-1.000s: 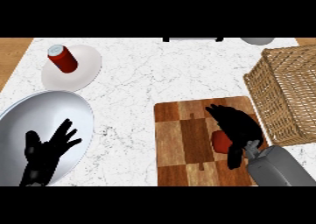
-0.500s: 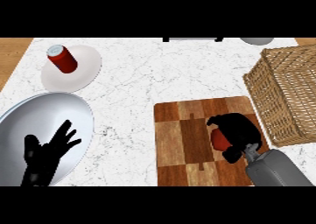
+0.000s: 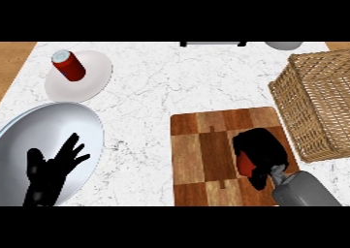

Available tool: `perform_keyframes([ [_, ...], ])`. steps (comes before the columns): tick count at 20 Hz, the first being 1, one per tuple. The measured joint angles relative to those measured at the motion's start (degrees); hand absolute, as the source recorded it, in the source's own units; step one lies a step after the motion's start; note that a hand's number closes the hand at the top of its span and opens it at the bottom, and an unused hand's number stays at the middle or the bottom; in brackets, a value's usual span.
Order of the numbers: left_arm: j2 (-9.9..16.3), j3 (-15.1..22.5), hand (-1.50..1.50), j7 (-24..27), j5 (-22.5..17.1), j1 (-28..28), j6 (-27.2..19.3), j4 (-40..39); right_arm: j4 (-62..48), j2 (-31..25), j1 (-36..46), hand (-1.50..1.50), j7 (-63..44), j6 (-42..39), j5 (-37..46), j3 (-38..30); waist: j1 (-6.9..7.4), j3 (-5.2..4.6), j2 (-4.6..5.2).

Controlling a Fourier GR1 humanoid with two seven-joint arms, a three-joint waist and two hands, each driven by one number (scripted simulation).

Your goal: Pick the bell pepper from the cutting board and place it in the basket

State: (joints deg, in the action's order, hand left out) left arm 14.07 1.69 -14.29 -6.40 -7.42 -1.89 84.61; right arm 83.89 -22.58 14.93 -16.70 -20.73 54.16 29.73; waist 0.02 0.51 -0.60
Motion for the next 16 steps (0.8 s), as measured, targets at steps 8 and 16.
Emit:
perform_keyframes([
  [8, -0.33, -0.57, 0.0, 0.41, 0.42, -1.63, -0.14, 1.1, 16.34, -7.38, -20.63, 1.5, 0.71, 10.44, 3.72, 1.33, -1.13, -0.12, -0.3],
  [16, -0.26, -1.32, 0.0, 0.03, 0.52, -1.86, 0.01, 1.05, 30.05, -3.89, -30.38, 1.5, 2.56, 20.38, -5.17, -3.21, -1.84, 0.19, -0.14],
])
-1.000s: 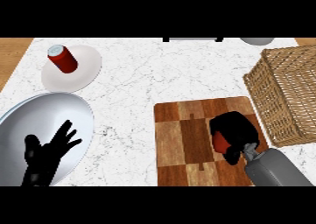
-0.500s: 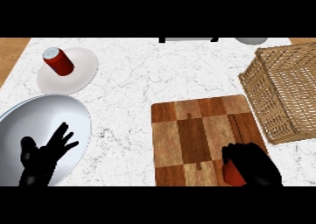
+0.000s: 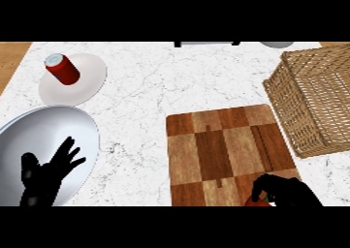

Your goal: Pick the bell pepper from the cutting board and place it in the basket

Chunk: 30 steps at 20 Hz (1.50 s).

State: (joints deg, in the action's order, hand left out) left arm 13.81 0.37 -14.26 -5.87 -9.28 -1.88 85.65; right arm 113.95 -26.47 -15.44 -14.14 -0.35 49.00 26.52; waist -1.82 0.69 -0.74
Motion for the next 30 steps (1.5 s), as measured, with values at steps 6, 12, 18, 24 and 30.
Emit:
perform_keyframes([
  [6, 0.14, -0.29, 0.0, -0.74, -0.19, -0.35, 0.07, 0.63, 15.86, 4.74, -1.4, 1.5, -1.13, 2.64, -15.4, -8.98, -0.36, -0.12, 0.07],
  [12, -0.25, -0.18, 0.0, 0.1, 0.02, -0.1, 0.33, 0.46, 21.21, 2.63, 2.37, 1.5, -7.77, 0.0, -26.16, -24.56, 0.26, -0.2, 0.19],
  [18, -0.25, -0.02, 0.0, -0.71, 0.38, 0.7, 0.6, 0.3, 21.88, -3.15, 11.96, 1.5, -18.36, -3.7, -41.42, -42.05, 0.88, -0.29, 0.24],
  [24, -0.91, 0.27, 0.0, -0.56, 1.34, 1.55, 0.29, -0.33, 11.41, -13.33, 23.21, 1.5, -25.04, -8.2, -54.09, -54.67, 1.67, -0.21, 0.24],
  [30, -0.53, -0.07, 0.0, -1.79, 0.94, 3.06, 1.7, -1.02, -4.51, -20.47, 30.87, 1.5, -21.44, -12.13, -55.0, -56.4, 2.53, -0.26, 0.52],
])
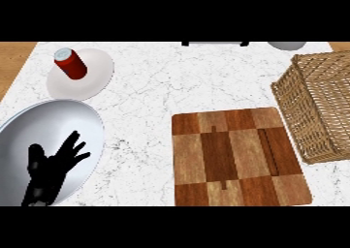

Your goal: Pick the bell pepper from the cutting board and place it in the basket

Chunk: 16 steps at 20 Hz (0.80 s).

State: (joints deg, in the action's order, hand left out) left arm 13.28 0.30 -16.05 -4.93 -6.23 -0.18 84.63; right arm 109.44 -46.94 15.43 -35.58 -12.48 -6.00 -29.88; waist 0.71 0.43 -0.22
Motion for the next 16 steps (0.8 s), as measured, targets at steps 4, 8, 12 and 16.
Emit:
perform_keyframes([
  [4, -0.66, 0.06, 0.0, 0.58, 0.57, -0.11, -0.21, 0.18, -10.05, -1.73, 3.66, 1.5, 5.97, -1.35, 2.54, 1.66, 0.28, 0.0, 0.07],
  [8, -1.03, 0.03, 0.0, 2.02, 0.79, -0.59, 0.27, 0.15, -17.77, -0.86, 5.5, 1.5, 12.01, -1.12, 4.99, 3.11, 0.33, 0.03, 0.04],
  [12, -1.09, -0.12, 0.0, 1.75, 0.79, -0.65, 0.69, 0.4, -26.17, 0.25, 8.74, 1.5, 16.26, -0.37, 6.4, 4.44, 0.37, -0.01, 0.07],
  [16, -0.7, -0.69, 0.0, 1.72, 0.3, -0.69, 1.53, 0.4, -33.75, 3.0, 10.81, 1.5, 19.95, 0.38, 5.27, 4.04, 0.33, -0.04, 0.12],
])
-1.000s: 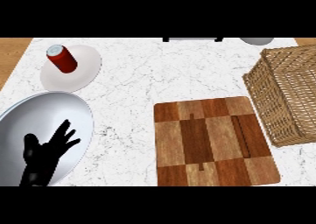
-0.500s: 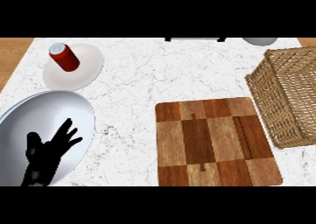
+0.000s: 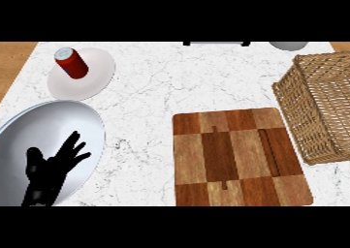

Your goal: Pick the bell pepper from the cutting board and place it in the basket

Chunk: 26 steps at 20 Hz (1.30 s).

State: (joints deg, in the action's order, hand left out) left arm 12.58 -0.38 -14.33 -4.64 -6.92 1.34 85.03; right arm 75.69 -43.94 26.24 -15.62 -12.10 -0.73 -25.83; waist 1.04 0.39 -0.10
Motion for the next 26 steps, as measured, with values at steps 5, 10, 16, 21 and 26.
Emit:
perform_keyframes([
  [5, -0.19, -0.67, 0.0, -0.21, 0.24, 0.59, 0.03, -0.98, -10.11, -0.14, 2.39, 1.5, 6.71, -0.7, 0.35, -0.72, -0.06, 0.14, -0.1],
  [10, -0.46, -0.53, 0.0, -0.75, 0.93, 0.6, -0.21, -0.53, -16.8, -0.63, 2.39, 1.5, 11.43, 2.51, 5.05, 0.52, -0.01, 0.16, 0.0],
  [16, -0.86, -0.5, 0.0, -0.25, 1.72, 0.72, -0.46, -0.7, -25.25, -4.37, 2.45, -1.5, 19.99, 5.04, 12.48, 3.17, 0.18, 0.23, 0.02],
  [21, -1.38, -0.62, 0.0, -0.39, 2.14, 0.76, -0.74, -0.66, -33.26, -6.8, 5.37, -1.5, 27.3, 5.79, 14.92, 3.22, 0.25, 0.25, -0.04],
  [26, -1.44, -1.11, 0.0, 1.25, 1.83, 0.42, 0.2, -1.04, -39.68, -9.46, 8.26, -1.5, 31.58, 4.85, 13.84, 0.72, 0.16, 0.23, -0.1],
])
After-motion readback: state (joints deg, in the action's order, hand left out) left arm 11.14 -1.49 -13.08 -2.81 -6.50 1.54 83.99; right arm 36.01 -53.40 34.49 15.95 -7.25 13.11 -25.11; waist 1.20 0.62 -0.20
